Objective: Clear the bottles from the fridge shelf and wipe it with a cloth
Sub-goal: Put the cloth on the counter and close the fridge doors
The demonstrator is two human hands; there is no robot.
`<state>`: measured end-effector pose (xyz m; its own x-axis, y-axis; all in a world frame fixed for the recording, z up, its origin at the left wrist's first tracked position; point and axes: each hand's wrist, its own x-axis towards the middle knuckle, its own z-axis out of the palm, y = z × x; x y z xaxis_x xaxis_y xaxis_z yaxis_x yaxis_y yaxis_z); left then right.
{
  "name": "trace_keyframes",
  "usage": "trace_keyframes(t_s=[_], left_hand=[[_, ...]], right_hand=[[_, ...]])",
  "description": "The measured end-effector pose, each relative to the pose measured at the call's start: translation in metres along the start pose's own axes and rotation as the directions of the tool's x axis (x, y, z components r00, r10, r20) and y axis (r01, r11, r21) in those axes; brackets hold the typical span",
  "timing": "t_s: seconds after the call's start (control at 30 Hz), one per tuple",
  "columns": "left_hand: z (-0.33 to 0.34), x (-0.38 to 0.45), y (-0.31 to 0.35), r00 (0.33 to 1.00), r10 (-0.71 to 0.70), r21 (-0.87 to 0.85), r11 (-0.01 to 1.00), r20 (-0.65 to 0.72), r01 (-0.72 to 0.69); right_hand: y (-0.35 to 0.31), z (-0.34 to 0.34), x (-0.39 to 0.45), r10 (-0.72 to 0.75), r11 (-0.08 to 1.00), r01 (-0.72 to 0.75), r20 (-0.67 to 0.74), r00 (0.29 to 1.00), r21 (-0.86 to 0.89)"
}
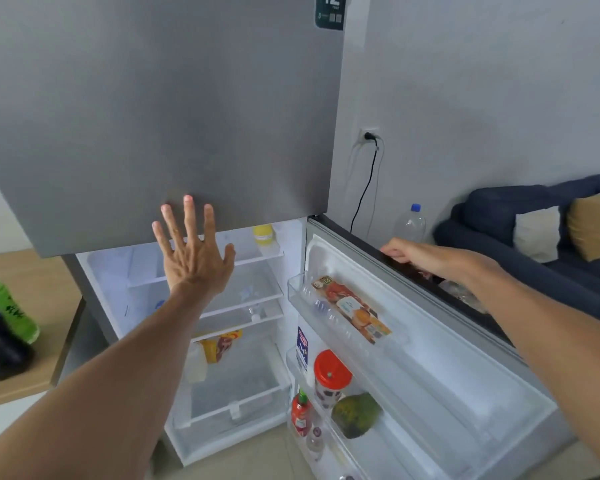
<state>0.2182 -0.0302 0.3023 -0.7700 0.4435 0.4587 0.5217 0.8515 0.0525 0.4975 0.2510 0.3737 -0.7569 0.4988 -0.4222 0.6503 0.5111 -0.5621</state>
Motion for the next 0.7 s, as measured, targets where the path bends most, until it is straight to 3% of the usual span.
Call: trace_keyframes(t_s=[0.17, 0.3, 0.43, 0.7], left_hand=[[-0.014, -0.01, -0.037, 0.997, -0.037, 0.071, 0.997, 0.061, 0.033], [-0.028, -0.009, -0.06, 0.998, -0.003, 0.127, 0.992, 0.063, -0.005], [-0.041, -0.005, -0.08, 0.998, -0.016, 0.16, 0.987, 0.064, 0.005], [-0.059, -0.005, -0.115, 0.995, -0.076, 0.169, 0.983, 0.058, 0.065]], right_hand=[[-0.006, 0.026, -0.018, -0.047, 0.999, 0.047, 0.002, 0.999, 0.015], [-0.008, 0.063, -0.017, -0.183, 0.971, 0.154, -0.152, 0.971, -0.184], [-0.009, 0.098, -0.012, -0.301, 0.94, 0.268, -0.143, 0.943, -0.21], [-0.042, 0.154, -0.003, -0.556, 0.766, 0.448, -0.125, 0.822, -0.462]])
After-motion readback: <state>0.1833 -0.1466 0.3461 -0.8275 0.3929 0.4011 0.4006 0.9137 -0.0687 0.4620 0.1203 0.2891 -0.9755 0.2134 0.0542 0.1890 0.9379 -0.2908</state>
